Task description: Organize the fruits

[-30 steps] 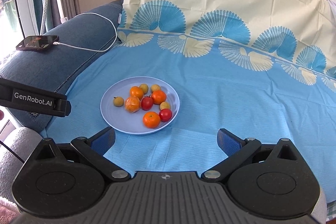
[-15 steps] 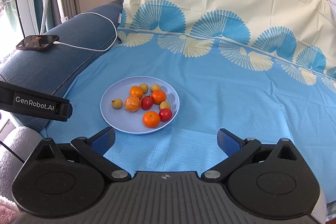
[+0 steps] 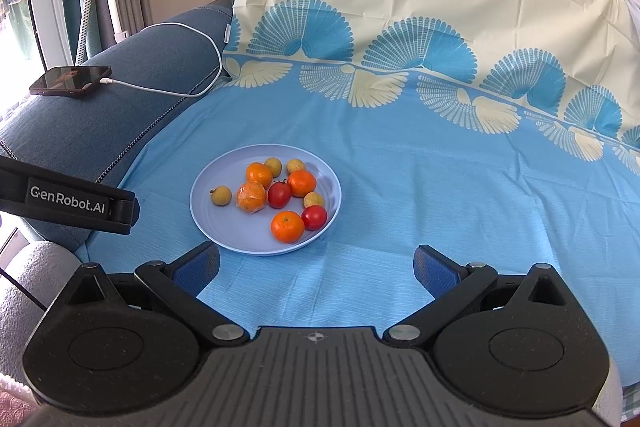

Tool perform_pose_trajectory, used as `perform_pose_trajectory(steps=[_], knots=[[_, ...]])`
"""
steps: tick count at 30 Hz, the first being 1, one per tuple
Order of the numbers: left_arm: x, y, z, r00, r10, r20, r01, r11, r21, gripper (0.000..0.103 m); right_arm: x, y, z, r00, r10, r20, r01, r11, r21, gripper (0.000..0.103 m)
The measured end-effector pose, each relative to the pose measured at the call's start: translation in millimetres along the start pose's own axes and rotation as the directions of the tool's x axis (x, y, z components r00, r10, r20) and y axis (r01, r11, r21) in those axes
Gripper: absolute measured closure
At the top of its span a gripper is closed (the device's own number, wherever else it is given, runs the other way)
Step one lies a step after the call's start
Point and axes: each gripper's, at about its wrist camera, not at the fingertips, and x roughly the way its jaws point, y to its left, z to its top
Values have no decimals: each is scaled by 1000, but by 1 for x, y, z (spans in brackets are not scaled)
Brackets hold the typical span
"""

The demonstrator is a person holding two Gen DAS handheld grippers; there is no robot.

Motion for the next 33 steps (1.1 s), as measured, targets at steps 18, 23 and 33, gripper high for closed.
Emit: perform_pose_trajectory(steps=[18, 23, 33], knots=[[4, 0, 0, 1000, 3, -8, -3, 1000, 9, 0, 2, -1, -1, 1000, 0, -3, 0, 1000, 2, 1], [4, 0, 0, 1000, 4, -9, -4, 1000, 10, 0, 3, -1, -2, 1000, 1, -4, -1, 1000, 2, 1], [3, 1, 0, 1000, 17, -4, -17, 1000, 9, 0, 3, -1, -2, 1000, 4, -5, -4, 1000, 4, 1]])
